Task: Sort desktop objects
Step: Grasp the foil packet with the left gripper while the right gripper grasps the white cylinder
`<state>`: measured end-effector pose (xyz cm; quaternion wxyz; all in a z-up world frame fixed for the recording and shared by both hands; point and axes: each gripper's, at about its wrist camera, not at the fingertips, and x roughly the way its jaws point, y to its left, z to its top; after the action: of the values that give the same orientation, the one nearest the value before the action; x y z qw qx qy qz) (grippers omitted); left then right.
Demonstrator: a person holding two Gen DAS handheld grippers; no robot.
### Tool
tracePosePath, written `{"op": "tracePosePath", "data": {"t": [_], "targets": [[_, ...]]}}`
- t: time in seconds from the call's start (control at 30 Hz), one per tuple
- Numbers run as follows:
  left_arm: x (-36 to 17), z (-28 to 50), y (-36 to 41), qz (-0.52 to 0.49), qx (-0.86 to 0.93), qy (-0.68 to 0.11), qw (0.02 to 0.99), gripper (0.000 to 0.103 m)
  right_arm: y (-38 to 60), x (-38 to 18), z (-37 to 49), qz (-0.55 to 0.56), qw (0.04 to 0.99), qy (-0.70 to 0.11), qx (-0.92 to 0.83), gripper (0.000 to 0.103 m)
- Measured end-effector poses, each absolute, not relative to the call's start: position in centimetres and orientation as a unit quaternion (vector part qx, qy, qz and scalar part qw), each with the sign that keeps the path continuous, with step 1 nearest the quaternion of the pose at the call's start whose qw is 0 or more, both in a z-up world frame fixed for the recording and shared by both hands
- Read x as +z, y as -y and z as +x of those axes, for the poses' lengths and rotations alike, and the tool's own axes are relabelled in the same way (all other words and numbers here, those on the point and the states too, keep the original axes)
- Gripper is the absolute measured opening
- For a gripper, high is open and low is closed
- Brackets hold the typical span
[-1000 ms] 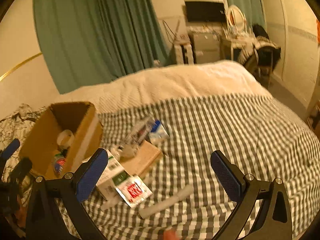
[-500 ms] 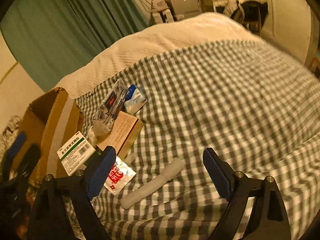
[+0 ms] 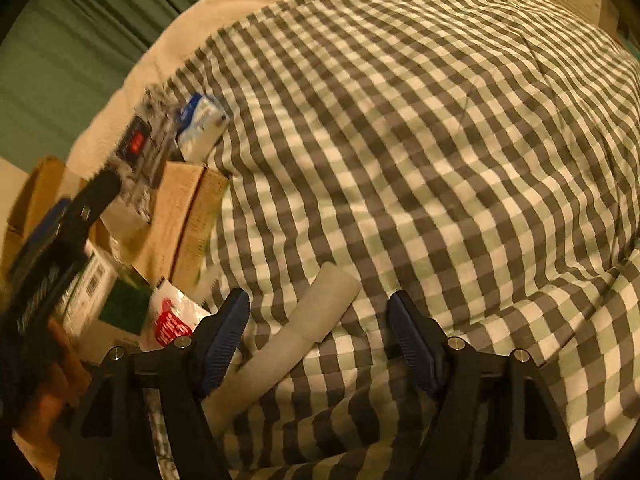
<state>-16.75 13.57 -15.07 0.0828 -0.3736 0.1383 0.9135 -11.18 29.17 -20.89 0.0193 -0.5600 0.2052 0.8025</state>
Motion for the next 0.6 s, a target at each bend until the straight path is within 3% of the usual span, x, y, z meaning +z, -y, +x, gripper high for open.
{"op": "tracePosePath", "data": {"t": [0.1,0.17,0.23,0.27,0.3,0.33,0.43,0.6], "targets": [[-16.1,-18.2,-14.8,-0.403,0.896,-0.174,0.066,0.085,-28.1,-21.4,-11.1,-0.575,0.023,-0.173,0.799,0.075],[-17.4,-19.6,-14.8,-0.442,0.878,-0.175,0.061,0.076,-27.4,-21.6,-11.0,-0.582,0.023,-0.156,0.798,0.075],[-17.9,-20.3,-14.4,-0.462,0.869,-0.166,0.062,0.028,-26.8,-21.7,-10.8,-0.583,0.022,-0.141,0.8,0.064],[-18.1,-20.6,-14.2,-0.471,0.866,-0.159,0.062,0.021,-26.7,-21.7,-10.7,-0.583,0.017,-0.141,0.8,0.057],[-18.2,-20.7,-13.9,-0.473,0.866,-0.15,0.066,0.019,-26.6,-21.7,-10.6,-0.582,0.008,-0.147,0.8,0.039],[-18.0,-20.6,-13.6,-0.468,0.87,-0.142,0.071,0.015,-26.6,-21.6,-10.5,-0.58,0.006,-0.147,0.801,0.028],[-17.0,-19.4,-13.2,-0.438,0.886,-0.133,0.068,0.013,-27.1,-21.2,-10.1,-0.565,-0.007,-0.176,0.806,0.013],[-14.6,-16.6,-11.3,-0.386,0.914,-0.092,0.085,0.012,-27.9,-19.7,-9.3,-0.523,-0.02,-0.219,0.824,0.009]]}}
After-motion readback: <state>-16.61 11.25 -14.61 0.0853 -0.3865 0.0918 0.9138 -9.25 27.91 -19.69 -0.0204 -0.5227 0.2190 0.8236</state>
